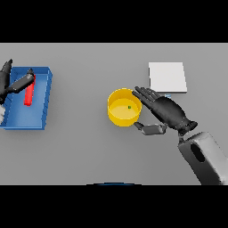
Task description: Pick up the red beaker and tilt it to pour out 1 green nut into yellow bowl. Pick up the yellow bowl and place it on the metallic measuring scale.
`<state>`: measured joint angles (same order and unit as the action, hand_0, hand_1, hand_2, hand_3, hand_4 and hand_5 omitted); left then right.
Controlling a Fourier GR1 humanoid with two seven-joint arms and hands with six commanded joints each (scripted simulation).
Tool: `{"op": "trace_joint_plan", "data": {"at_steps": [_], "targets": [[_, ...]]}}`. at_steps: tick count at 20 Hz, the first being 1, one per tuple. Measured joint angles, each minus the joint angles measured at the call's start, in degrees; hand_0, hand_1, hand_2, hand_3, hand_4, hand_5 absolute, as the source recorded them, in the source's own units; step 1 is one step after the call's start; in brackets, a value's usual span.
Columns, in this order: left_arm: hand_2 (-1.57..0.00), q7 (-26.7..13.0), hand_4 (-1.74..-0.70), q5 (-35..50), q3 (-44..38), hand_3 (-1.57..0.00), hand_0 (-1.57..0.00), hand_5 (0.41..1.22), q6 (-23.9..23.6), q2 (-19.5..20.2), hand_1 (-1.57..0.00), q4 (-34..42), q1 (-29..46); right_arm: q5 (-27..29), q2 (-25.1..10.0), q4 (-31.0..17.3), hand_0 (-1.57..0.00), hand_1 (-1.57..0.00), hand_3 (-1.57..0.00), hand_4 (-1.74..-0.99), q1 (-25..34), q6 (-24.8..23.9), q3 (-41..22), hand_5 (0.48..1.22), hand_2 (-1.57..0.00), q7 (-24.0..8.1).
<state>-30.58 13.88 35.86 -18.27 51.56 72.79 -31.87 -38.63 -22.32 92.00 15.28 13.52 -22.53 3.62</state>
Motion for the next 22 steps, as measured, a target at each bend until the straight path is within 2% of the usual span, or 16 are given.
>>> {"op": "trace_joint_plan", "data": {"at_steps": [3,6,10,13,17,22], "targets": [[0.00,0.63,-0.80,0.20,0.14,0.00,0.00,0.723,0.02,0.21,0.00,0.76,0.71,-1.35,-0.45,-2.96,0.00,0.00,0.00,-1.274,4.09,2.66,-2.05,0.656,0.00,0.67],[0.00,-0.41,-0.80,-0.53,0.48,0.00,0.00,0.718,-0.01,-0.04,0.00,-0.30,-0.14,-2.34,-0.98,-5.57,0.00,0.00,0.00,-1.277,7.19,5.52,-4.32,0.677,0.00,2.44],[0.00,0.16,-0.79,0.13,-0.04,0.00,0.00,0.720,0.73,0.48,0.00,-0.58,-0.14,-3.89,-0.04,-10.52,0.00,0.00,0.00,-1.250,11.53,7.69,-7.45,0.686,0.00,4.73],[0.00,0.47,-0.80,0.04,0.12,0.00,0.00,0.729,0.76,0.19,0.00,-0.16,-0.51,-4.03,0.67,-13.73,0.00,0.00,0.00,-1.243,13.71,9.64,-8.49,0.682,0.00,4.60],[0.00,0.17,-0.80,-0.21,0.34,0.00,0.00,0.734,0.60,0.59,0.00,0.47,-0.32,-4.84,1.65,-17.14,0.00,0.00,0.00,-1.281,15.79,11.61,-10.67,0.674,0.00,5.71],[0.00,-0.28,-0.80,0.21,-0.36,0.00,0.00,0.736,0.93,1.27,0.00,-0.06,-0.68,-6.28,2.75,-20.55,0.00,0.00,0.00,-1.306,17.70,12.95,-12.51,0.681,0.00,4.56]]}}
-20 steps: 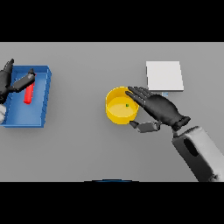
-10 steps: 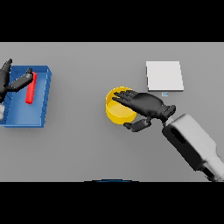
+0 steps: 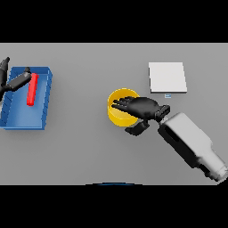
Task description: Pick up the red beaker and tilt it to pour out 1 green nut into yellow bowl. Pick up the yellow bowl and place it on the metallic measuring scale.
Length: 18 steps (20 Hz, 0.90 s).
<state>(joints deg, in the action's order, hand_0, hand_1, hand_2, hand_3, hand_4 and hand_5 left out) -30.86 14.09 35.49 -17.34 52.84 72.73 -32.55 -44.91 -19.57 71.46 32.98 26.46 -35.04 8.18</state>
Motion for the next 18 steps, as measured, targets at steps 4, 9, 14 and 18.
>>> {"op": "trace_joint_plan", "data": {"at_steps": [4,9,14,18], "targets": [[0.00,0.81,-0.79,0.23,0.06,0.00,0.00,0.729,0.80,-0.25,0.00,-0.59,0.00,-1.01,0.21,-1.13,0.00,0.00,-0.01,-1.308,1.43,1.57,-1.48,0.729,0.00,-0.30],[0.00,0.89,-0.79,0.18,-0.09,0.00,0.00,0.723,0.30,0.06,0.00,-0.03,0.20,-2.12,0.85,-1.76,-0.51,-0.44,-0.36,-1.425,2.46,2.60,-2.71,0.964,-0.39,-1.72],[0.00,1.20,-0.80,0.53,-0.38,0.00,0.00,0.727,0.51,0.22,0.00,-0.08,0.28,-0.89,-0.09,-1.58,-1.22,-1.20,-0.93,-1.628,2.68,5.89,-3.12,1.137,-1.18,-0.88],[0.00,0.59,-0.80,0.53,-0.24,0.00,0.00,0.726,-0.27,0.14,0.00,0.49,0.88,0.23,-0.74,-1.23,-1.43,-1.42,-1.16,-1.694,2.64,6.69,-2.96,1.187,-1.35,-0.58]]}}
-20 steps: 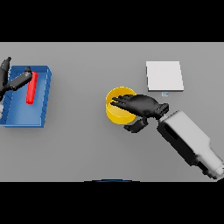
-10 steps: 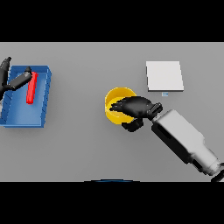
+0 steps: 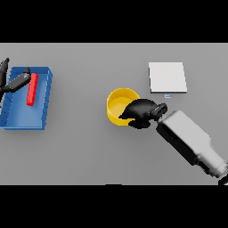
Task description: Pick up the red beaker and tilt it to pour out 1 green nut into yellow bowl. Pick up the yellow bowl and place it on the metallic measuring scale.
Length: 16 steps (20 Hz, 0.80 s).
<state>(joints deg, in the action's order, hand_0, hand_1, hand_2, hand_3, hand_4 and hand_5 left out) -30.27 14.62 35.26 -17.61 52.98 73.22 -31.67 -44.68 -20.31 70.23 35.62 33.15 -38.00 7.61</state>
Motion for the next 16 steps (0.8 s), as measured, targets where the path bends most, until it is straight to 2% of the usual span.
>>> {"op": "trace_joint_plan", "data": {"at_steps": [1,3,4,6,8,9,13,14,16], "targets": [[0.00,-0.03,-0.80,-0.26,0.04,0.00,0.00,0.726,-0.29,0.07,0.00,0.12,-0.04,0.23,-0.57,0.69,-1.46,-1.45,-1.17,-1.703,-0.35,0.12,0.06,1.193,-1.39,0.28],[0.00,0.77,-0.81,0.29,-0.28,0.00,0.00,0.725,-0.23,0.90,0.00,1.34,0.90,0.59,-0.48,1.76,-1.50,-1.49,-1.18,-1.717,-0.84,0.44,0.31,1.203,-1.45,-1.48],[0.00,0.26,-0.80,0.02,0.11,0.00,0.00,0.725,-0.38,0.98,0.00,1.96,1.09,0.59,-1.25,2.20,-1.51,-1.51,-1.19,-1.722,-0.96,0.20,0.37,1.207,-1.45,-0.76],[0.00,-0.20,-0.80,-0.09,0.02,0.00,0.00,0.724,-0.36,1.13,0.00,1.93,0.60,1.74,-2.34,3.96,-1.53,-1.53,-1.19,-1.729,-0.78,1.02,1.54,1.212,-1.49,-1.44],[0.00,-0.12,-0.80,-0.29,0.24,0.00,0.00,0.723,-0.71,1.05,0.00,2.37,0.83,3.16,-4.18,6.58,-1.55,-1.55,-1.33,-1.732,0.30,2.78,2.93,1.215,-1.49,-1.12],[0.00,-0.44,-0.80,-0.32,0.22,0.00,0.00,0.721,-0.58,1.31,0.00,2.38,0.76,3.56,-4.48,7.79,-1.55,-1.55,-1.38,-1.731,0.19,3.47,3.15,1.216,-1.51,-2.23],[0.00,-0.58,-0.80,-0.11,0.26,0.00,0.00,0.722,-0.04,1.10,0.00,2.23,0.24,4.57,-6.22,11.87,-1.56,-1.56,-1.31,-1.724,2.25,6.04,5.28,1.219,-1.54,-6.14],[0.00,-0.04,-0.80,0.12,-0.04,0.00,0.00,0.723,0.08,1.33,0.00,2.16,0.39,4.68,-7.34,13.07,-1.56,-1.56,-1.29,-1.723,2.13,6.23,5.80,1.219,-1.55,-6.29],[0.00,-0.69,-0.81,0.03,0.13,0.00,0.00,0.723,-0.17,0.69,0.00,2.17,-0.30,5.46,-6.95,13.19,-1.57,-1.57,-1.25,-1.720,2.92,6.78,6.90,1.219,-1.56,-8.25]]}}
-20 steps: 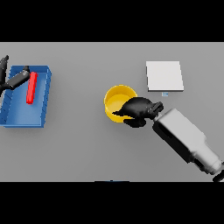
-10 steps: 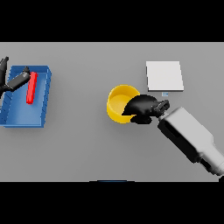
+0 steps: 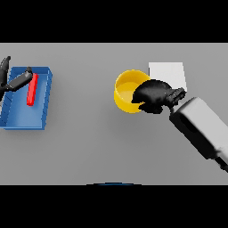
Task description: Pick up the red beaker and tilt it to pour out 1 green nut into yellow bowl. Pick up the yellow bowl and place it on the metallic measuring scale.
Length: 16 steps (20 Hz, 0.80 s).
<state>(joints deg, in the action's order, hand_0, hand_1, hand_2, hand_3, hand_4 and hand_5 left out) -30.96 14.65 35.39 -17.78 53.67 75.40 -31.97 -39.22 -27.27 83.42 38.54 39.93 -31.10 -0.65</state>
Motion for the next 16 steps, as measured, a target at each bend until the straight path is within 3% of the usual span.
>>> {"op": "trace_joint_plan", "data": {"at_steps": [2,5,8,16], "targets": [[0.00,0.28,-0.80,-0.05,-0.20,0.00,0.00,0.723,0.06,0.40,0.00,-0.38,0.12,0.41,0.86,-1.42,-1.57,-1.57,-1.24,-1.719,1.61,0.40,0.43,1.220,-1.56,-0.89],[0.00,0.55,-0.81,-0.46,-0.04,0.00,0.00,0.735,0.14,1.03,0.00,0.23,0.24,-0.16,-1.57,-3.39,-1.57,-1.57,-1.32,-1.720,4.50,-1.00,1.35,1.220,-1.57,2.49],[0.00,0.15,-0.80,-0.23,-0.26,0.00,0.00,0.737,-0.02,1.58,0.00,1.01,0.47,-1.00,-2.70,-7.09,-1.57,-1.57,-1.27,-1.719,7.14,-2.74,2.56,1.221,-1.57,2.37],[0.00,-3.90,-0.83,-0.45,0.38,0.00,0.00,0.769,-1.01,1.88,0.00,3.17,0.85,-1.87,-4.92,-21.59,-1.57,-1.57,-1.18,-1.720,9.05,-9.68,6.23,1.221,-1.57,4.72]]}}
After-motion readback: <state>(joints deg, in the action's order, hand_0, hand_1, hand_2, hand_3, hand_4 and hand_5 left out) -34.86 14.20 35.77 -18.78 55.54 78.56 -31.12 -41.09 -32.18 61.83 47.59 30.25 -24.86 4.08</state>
